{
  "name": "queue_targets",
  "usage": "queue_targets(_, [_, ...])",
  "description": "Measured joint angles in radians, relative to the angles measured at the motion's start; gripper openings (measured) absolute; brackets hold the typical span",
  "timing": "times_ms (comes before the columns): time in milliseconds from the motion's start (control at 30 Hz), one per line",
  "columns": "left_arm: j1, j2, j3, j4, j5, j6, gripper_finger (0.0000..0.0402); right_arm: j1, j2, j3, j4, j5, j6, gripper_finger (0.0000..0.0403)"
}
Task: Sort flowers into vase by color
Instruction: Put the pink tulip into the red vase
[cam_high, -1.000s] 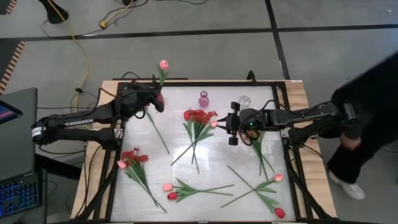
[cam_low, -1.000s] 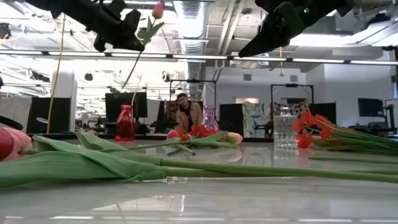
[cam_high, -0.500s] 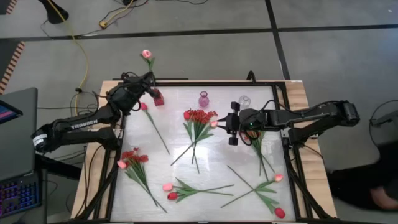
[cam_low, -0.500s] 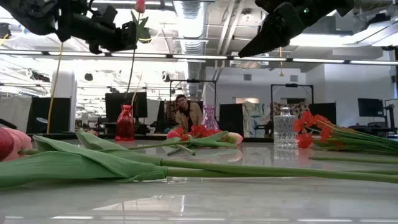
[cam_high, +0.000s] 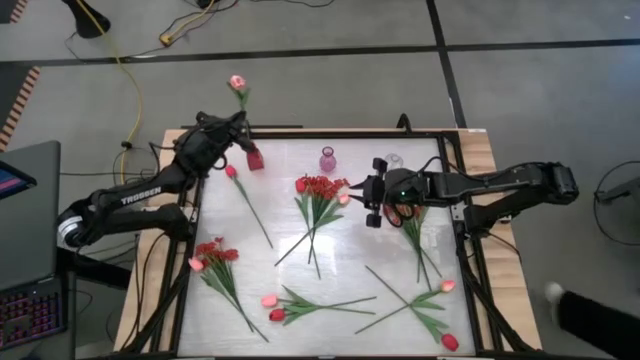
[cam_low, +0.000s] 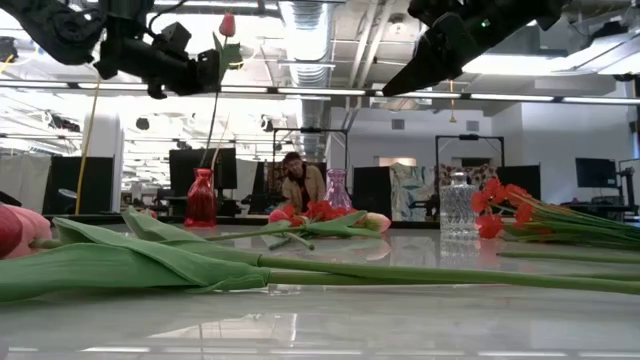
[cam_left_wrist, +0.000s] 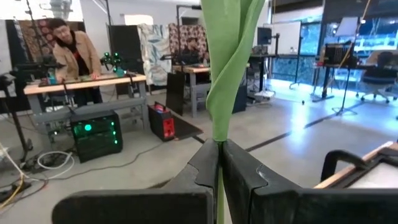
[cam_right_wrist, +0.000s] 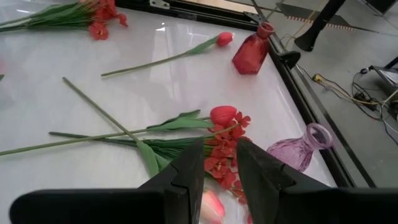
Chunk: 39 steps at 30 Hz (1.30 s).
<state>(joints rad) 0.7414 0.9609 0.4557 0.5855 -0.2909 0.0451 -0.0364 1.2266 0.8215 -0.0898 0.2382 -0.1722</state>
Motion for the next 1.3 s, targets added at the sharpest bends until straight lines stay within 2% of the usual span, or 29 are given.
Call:
queue_targets(300, [0.001,0.107,0.0,0.084,0.003,0.021,0.0,0.0,0.0,0.0,0.0,0.0,-0.001,0.0123])
queue_targets(567, [0.001,0.094,0.0,0.088,0.021,0.021,0.0,0.0,0.0,0.0,0.0,-0.001,-0.013,0.0123])
queue_targets(700, [0.001,0.053,0.0,0.054,0.021,0.013,0.0,0.0,0.0,0.0,-0.005,-0.001,-0.013,0.0123])
queue_targets(867, [0.001,-0.005,0.0,-0.081,0.018,-0.009,0.0,-0.006,0.0,0.0,-0.008,-0.005,-0.016,0.0123])
queue_targets(1067, [-0.001,-0.012,0.0,-0.185,0.018,-0.036,0.0,-0.026,0.0,0.0,-0.003,-0.005,-0.019,0.0123])
queue_targets(1300, [-0.003,-0.011,-0.054,-0.185,0.02,-0.06,0.0,-0.026,0.0,0.0,-0.002,-0.005,-0.012,0.0123])
